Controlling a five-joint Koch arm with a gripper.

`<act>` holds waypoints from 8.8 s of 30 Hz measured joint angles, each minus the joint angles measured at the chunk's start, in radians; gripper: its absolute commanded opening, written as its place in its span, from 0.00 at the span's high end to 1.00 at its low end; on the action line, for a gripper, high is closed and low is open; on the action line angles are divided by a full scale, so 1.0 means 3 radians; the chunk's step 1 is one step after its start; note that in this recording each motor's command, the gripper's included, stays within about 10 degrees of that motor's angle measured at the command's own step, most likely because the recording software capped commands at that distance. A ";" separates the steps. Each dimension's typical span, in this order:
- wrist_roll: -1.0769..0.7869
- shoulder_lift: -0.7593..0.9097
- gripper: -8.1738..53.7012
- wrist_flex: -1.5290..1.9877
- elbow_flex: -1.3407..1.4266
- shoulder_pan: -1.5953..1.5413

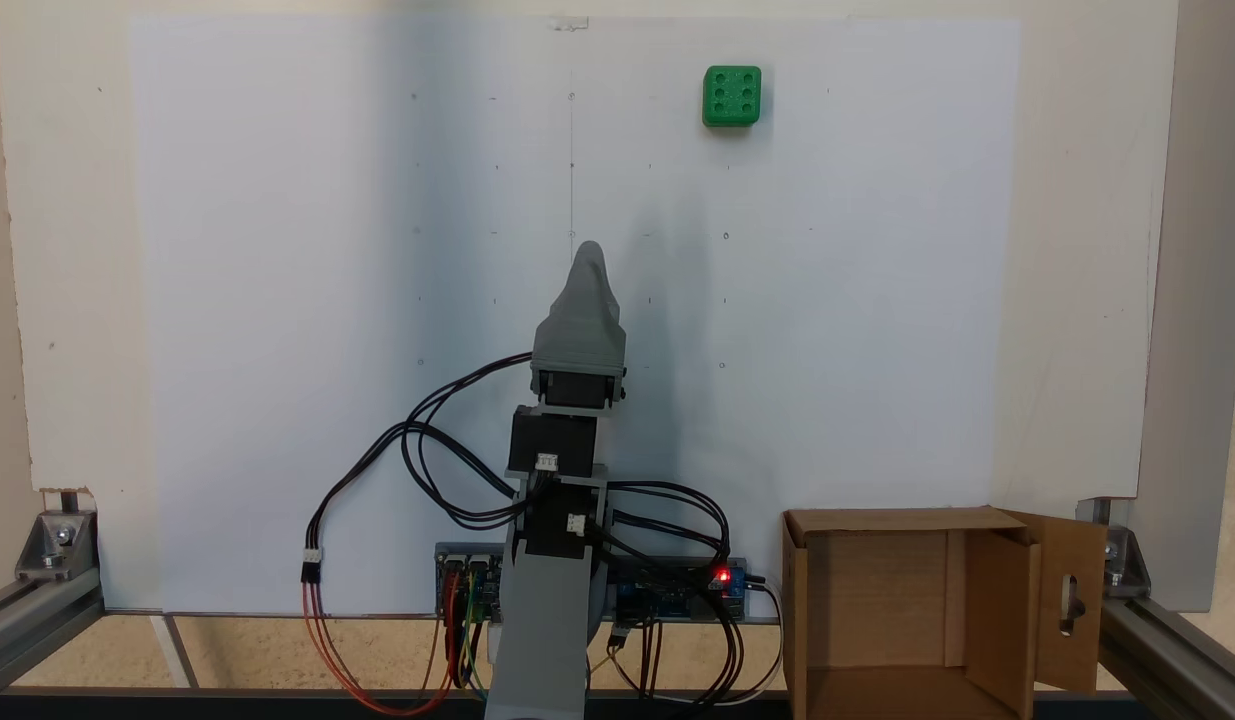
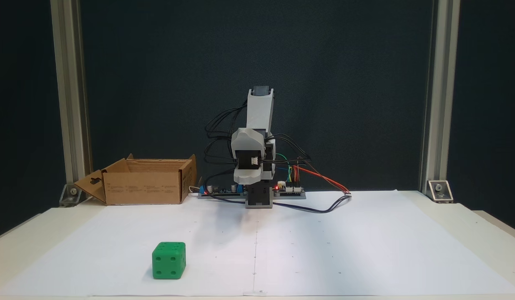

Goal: Grasp a green dice and put it in the bin.

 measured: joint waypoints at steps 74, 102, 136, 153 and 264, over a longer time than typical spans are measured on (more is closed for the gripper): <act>0.0102 -0.1294 0.19 0.7736 -0.5256 0.0772; -0.0931 -0.2853 0.19 0.8330 -0.6775 0.0931; -0.1058 -0.4592 0.19 0.8386 -0.8289 0.0910; -0.1058 -0.4852 0.19 0.8381 -0.8442 0.0910; -0.1181 -0.2506 0.68 0.7706 -0.6744 0.3272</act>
